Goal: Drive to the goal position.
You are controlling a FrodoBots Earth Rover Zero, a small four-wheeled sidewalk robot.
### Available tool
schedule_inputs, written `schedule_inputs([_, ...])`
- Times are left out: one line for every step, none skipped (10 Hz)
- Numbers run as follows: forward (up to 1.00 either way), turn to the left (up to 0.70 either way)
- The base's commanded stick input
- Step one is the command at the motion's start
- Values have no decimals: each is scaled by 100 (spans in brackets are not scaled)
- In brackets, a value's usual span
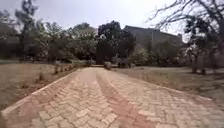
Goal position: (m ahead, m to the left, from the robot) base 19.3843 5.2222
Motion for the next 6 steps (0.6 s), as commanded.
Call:
schedule_inputs([70, 0])
schedule_inputs([70, 0])
schedule_inputs([70, 0])
schedule_inputs([70, 1])
schedule_inputs([70, 19])
schedule_inputs([70, 35])
